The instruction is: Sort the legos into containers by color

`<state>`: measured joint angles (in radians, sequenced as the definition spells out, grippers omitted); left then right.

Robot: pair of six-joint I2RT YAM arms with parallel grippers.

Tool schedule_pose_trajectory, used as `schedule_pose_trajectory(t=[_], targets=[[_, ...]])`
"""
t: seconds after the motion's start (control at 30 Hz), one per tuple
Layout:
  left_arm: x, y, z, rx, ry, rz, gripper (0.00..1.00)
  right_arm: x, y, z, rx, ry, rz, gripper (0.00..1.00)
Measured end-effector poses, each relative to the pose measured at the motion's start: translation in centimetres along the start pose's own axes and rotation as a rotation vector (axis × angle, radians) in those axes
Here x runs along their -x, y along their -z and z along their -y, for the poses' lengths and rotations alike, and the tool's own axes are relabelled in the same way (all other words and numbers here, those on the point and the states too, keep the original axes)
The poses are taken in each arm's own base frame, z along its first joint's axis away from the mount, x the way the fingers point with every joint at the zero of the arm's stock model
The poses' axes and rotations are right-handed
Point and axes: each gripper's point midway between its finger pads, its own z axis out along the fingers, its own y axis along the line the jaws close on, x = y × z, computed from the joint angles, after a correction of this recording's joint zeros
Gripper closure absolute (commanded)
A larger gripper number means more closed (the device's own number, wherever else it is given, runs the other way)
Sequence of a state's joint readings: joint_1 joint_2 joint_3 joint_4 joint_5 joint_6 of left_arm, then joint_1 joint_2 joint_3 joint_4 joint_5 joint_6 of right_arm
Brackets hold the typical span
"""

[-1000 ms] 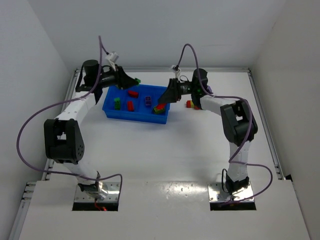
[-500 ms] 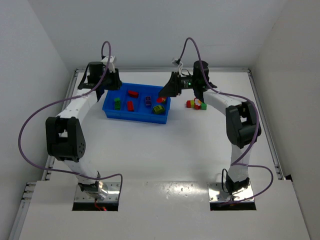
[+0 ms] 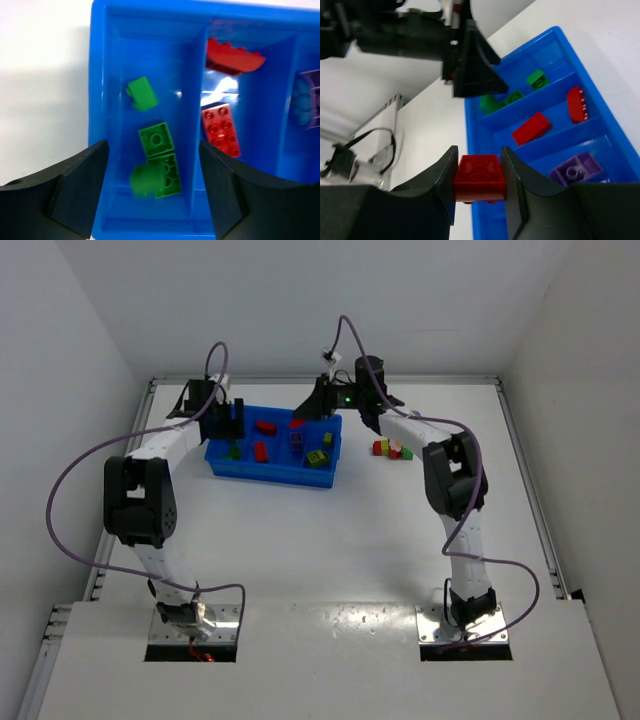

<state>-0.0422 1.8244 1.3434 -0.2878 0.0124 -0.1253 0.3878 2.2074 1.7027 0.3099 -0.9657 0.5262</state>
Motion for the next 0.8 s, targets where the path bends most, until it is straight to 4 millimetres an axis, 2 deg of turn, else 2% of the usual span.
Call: schedule_pose_trajectory(t=[0.17,0.27,0.4,0.5,0.53,0.57,0.63,0.67,0.73,0.8], targets=[[0.9,1.1,0.0,-0.092,0.077,0.045,0.18,-1.1,-4.5,1.8,-0.024,0.011,0.003,1.0],[2.0,3.7,-1.0,-0.117,0.124,0.107,0.17,-1.8,-7.5,2.2,-0.035,0.027,0.01,1.0],[5.6,7.3,-1.7,-0.149,0.138,0.229,0.16,-2.9,-10.8,2.8,-0.061,0.046,0.024,0.96],[7.1,9.0,-1.3,-0.172,0.113,0.279,0.16,-4.5,-12.5,3.7,-0.095,0.054,0.02,0.66],[7.2,9.4,-1.1,-0.18,0.104,0.286,0.14,-5.1,-12.8,4.1,-0.104,0.056,0.017,0.44],[7.4,9.9,-1.0,-0.189,0.089,0.294,0.13,-5.6,-13.1,4.6,-0.116,0.056,0.015,0.36],[7.7,10.7,-0.6,-0.209,0.061,0.307,0.12,-6.5,-13.4,5.8,-0.137,0.059,0.01,0.25],[7.8,11.1,-0.4,-0.22,0.046,0.315,0.02,-6.9,-13.4,6.4,-0.148,0.06,0.008,0.17],[8.1,11.7,0.1,-0.238,0.022,0.331,0.0,-7.2,-13.2,7.0,-0.162,0.056,0.001,0.15],[8.3,12.1,0.5,-0.251,0.011,0.338,0.0,-6.6,-12.9,7.2,-0.168,0.064,0.011,0.15]])
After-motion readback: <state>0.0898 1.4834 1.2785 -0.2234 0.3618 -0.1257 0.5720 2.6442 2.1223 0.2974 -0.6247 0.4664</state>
